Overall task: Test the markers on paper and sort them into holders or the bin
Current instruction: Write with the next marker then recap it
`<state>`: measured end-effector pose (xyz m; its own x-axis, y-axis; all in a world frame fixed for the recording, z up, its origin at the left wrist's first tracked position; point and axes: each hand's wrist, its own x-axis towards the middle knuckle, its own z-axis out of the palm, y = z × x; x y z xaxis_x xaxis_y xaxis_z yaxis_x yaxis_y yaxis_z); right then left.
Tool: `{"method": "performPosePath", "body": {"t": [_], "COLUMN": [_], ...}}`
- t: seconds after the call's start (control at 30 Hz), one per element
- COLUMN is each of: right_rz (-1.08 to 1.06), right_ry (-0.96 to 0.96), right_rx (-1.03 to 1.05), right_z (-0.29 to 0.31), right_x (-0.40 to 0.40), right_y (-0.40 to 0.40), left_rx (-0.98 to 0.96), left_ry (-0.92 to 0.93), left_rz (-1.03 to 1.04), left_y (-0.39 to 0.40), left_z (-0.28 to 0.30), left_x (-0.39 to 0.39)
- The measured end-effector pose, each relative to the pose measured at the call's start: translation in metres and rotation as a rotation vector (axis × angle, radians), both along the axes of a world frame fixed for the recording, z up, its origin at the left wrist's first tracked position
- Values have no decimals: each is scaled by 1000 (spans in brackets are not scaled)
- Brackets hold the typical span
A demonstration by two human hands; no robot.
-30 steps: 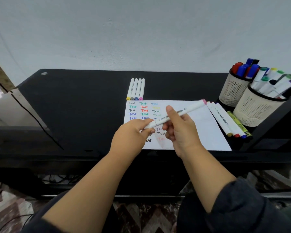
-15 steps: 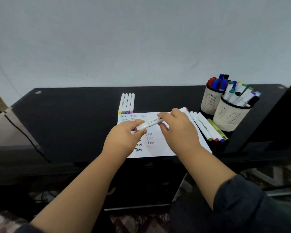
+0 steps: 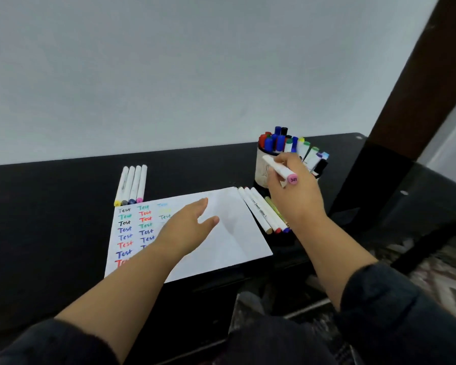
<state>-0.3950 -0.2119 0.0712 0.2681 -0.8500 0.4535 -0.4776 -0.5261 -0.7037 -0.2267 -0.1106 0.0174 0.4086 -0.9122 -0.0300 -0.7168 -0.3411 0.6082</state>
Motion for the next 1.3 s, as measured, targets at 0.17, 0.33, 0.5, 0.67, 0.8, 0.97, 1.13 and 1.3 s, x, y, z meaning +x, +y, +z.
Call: {"method": "performPosePath", "body": {"t": [0.17,0.33,0.5,0.67,0.8,0.97,1.13,1.3], "right_rz": [-68,-77,-100,-148,-111,-111,-140,-125], "right_ry": [-10,54,141,279,102,197,486,375], "right_rx": [-34,-37,38,179,179,169,185,172], "right_z": [-5,-7,-5,0,5,3,4,5], "right_x": [-25,-35,-29,-20,-19,-16,-11,-10], "right_y": [-25,-45,-63,-81,-81,-81,-86,-84], "left_rx": [144,223,180,162,155,150,151,137], "left_ry": [-166,-331,-317,-300,-294,-286,-286,-279], "left_rz": [-81,-145,-148,-129,-125,-118,-121,-114], "left_y": [-42,-58,-56,-57,-56,-56,-56,-56], "left_z": [-26,-47,-59,-60,-59,-60,-60,-60], "left_x": [-3,2,4,4,4,4,4,4]}}
